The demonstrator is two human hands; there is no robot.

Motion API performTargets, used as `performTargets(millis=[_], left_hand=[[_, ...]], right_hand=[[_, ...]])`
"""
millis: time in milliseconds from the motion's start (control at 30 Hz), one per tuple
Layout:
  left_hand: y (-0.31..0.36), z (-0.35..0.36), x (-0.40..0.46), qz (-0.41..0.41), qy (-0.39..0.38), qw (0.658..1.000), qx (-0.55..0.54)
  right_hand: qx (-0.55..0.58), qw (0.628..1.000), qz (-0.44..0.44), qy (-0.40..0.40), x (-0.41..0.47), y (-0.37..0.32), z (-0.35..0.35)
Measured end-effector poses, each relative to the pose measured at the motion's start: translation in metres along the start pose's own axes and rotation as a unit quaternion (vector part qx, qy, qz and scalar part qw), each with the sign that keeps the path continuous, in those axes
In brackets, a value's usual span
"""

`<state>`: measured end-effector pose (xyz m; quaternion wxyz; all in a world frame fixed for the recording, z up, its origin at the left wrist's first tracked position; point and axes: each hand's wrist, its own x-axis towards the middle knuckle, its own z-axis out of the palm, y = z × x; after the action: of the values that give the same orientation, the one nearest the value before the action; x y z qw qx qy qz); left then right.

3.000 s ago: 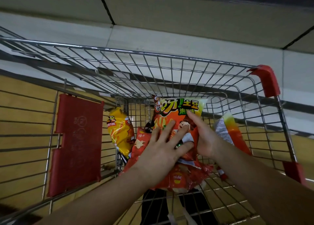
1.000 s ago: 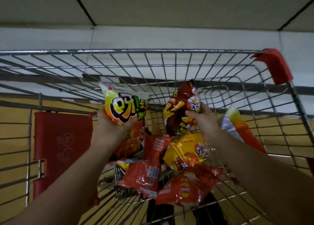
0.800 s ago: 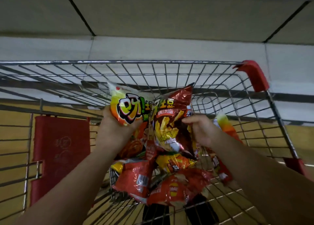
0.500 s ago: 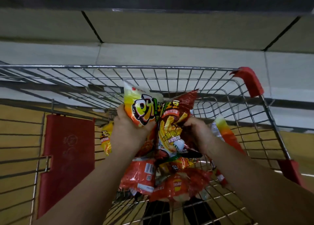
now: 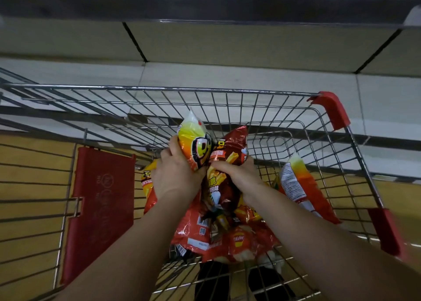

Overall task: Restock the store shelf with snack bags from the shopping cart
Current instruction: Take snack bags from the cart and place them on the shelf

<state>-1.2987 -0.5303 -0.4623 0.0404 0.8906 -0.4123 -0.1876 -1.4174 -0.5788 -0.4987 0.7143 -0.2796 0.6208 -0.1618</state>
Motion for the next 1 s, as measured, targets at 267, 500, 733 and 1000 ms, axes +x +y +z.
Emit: performTargets(millis=[267, 500, 733, 1000], left_hand=[[0.002, -0.033, -0.013, -0.022, 0.01, 0.996, -0.081], [0.015, -0.1, -0.029, -0.022, 0.101, 0.985, -0.138], [0.026, -0.175, -0.058, -0.012, 0.205, 0.957, -0.204], [0.042, -0.275, -0.076, 0.034, 0.301, 0.907, -0.293]], right_hand=[[-0.022, 0.999, -0.035, -0.009, -0.027, -0.026, -0.018], [-0.014, 0.991, -0.124, -0.053, -0.072, -0.074, -0.013], [-0.034, 0.962, -0.241, -0.122, -0.125, -0.13, -0.002], [-0.022, 0.91, -0.382, -0.159, -0.194, -0.216, 0.017]])
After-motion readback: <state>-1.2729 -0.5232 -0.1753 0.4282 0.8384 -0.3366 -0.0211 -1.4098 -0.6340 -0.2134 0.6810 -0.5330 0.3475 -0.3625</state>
